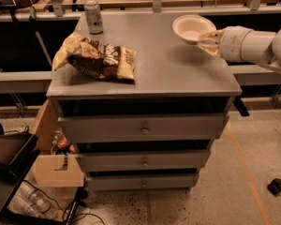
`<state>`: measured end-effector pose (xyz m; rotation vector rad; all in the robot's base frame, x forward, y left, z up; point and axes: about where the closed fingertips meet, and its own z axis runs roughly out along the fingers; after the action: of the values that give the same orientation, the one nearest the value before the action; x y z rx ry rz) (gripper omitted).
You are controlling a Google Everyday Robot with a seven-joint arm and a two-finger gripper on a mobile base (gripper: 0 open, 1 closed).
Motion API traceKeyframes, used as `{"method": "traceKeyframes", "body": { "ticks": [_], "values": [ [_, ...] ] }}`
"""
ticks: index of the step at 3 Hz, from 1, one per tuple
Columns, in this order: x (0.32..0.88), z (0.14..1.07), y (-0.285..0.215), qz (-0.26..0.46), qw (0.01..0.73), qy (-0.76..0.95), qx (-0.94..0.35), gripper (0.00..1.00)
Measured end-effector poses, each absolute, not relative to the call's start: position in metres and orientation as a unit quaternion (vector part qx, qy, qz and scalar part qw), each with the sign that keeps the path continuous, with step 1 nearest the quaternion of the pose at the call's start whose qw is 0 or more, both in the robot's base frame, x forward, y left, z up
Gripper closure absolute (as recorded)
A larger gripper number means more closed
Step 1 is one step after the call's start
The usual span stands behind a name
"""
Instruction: Move paper bowl near 7up can
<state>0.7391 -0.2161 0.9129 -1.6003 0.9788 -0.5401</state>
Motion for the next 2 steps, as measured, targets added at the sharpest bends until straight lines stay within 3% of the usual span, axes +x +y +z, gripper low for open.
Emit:
{"method": "traceKeyframes", "body": {
  "ticks": [2],
  "values": [
    [0.815,0.832,-0.141,-0.102,0.527,0.385,-0.751,1.0]
  ]
}}
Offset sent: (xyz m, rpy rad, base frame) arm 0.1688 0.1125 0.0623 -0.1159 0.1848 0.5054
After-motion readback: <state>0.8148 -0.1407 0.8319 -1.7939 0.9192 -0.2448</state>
